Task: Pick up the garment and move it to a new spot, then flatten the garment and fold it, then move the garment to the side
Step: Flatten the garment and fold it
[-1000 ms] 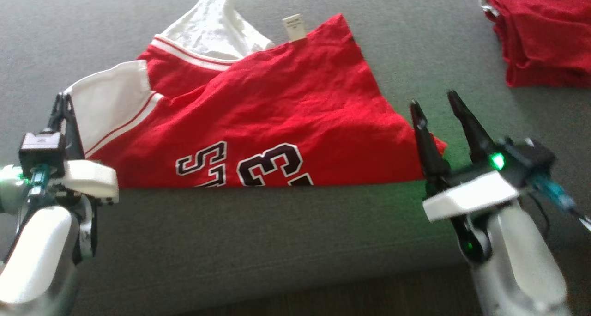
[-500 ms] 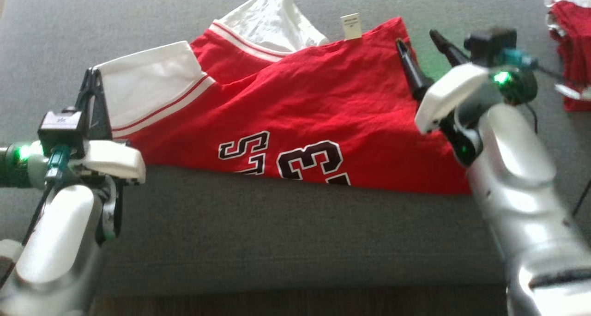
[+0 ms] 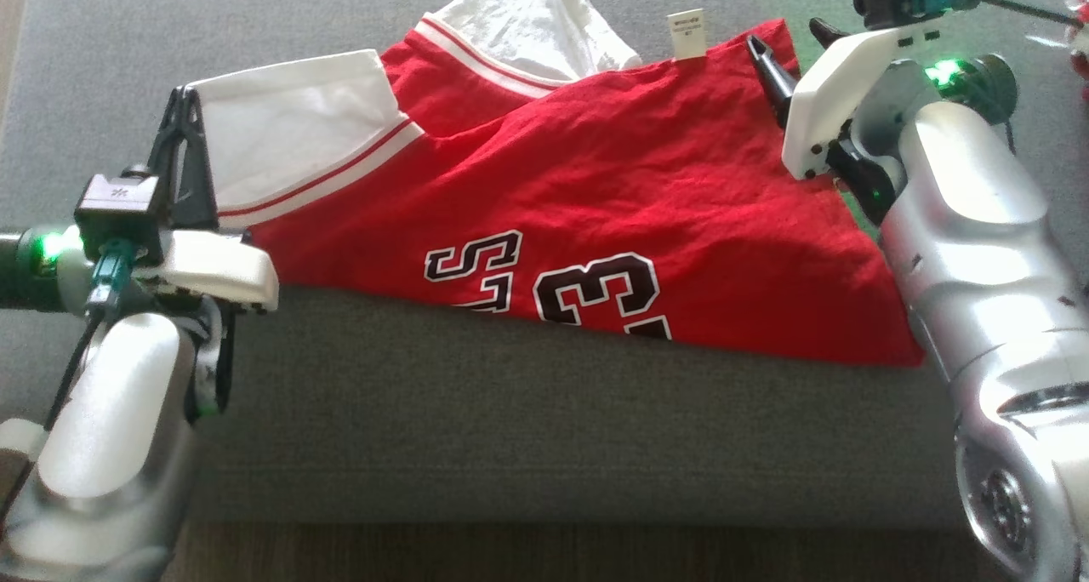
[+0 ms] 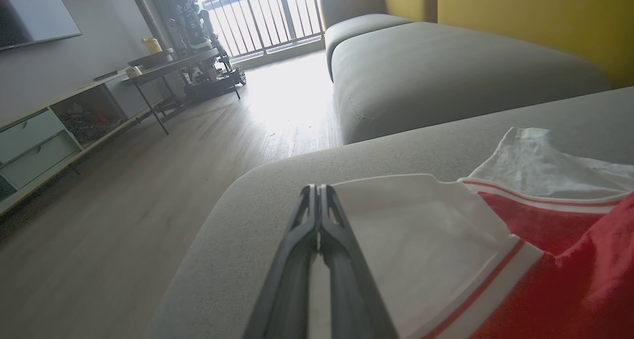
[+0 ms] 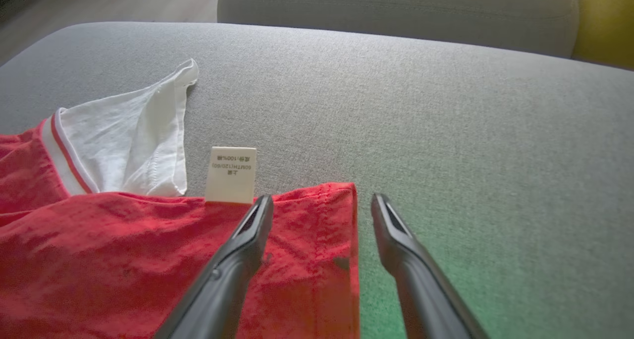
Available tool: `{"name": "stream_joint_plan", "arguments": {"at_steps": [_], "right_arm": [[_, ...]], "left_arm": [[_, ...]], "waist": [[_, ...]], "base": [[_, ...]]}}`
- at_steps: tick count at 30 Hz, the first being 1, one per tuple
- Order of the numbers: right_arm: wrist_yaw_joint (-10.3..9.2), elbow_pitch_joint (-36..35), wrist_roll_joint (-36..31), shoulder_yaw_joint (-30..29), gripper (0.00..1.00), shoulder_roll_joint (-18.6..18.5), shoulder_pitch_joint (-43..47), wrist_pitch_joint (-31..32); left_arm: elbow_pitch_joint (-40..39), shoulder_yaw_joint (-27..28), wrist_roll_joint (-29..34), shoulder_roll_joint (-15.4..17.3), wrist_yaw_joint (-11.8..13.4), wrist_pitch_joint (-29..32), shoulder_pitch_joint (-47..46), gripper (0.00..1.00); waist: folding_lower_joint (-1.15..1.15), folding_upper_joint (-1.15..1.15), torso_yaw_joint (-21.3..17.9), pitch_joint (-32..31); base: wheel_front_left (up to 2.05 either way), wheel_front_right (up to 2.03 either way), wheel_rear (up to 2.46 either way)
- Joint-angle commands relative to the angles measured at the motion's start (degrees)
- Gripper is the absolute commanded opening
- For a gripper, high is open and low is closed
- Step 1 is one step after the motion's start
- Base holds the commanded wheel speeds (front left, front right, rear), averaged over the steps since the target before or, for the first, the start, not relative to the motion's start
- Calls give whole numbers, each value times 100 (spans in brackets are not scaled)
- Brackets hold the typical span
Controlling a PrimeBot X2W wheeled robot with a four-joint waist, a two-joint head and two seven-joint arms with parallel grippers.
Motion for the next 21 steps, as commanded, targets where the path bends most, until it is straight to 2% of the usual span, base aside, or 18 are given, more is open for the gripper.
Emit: {"name": "stream_joint_plan", "arguments": {"at_steps": [1,16,18,19,21], "right_arm": [[-2,-86,-76,12,100,88,-234,-69],[-2,413,-948,-774,99,88,-470,-357],[-2,424,-1074,-885,81,88,-481,-342],[-2,429,-1132,-940,58,88,-485,-330],[-2,435,-1253,-1062,37,88,-491,-280]], "left_arm": [[-139,257,52,159,-19,-69,-245,0],[-193,362,344,-32,-182,-70,-339,0],[-196,366,386,-60,-199,-70,-342,0],[-194,368,404,-73,-208,-70,-340,0],[-187,375,436,-98,-229,-70,-338,0]], "waist": [[0,0,32,29],[0,0,246,150],[0,0,268,152],[0,0,277,153],[0,0,294,156]], "base": [[0,0,0],[0,0,0],[0,0,0],[0,0,0],[0,0,0]]}}
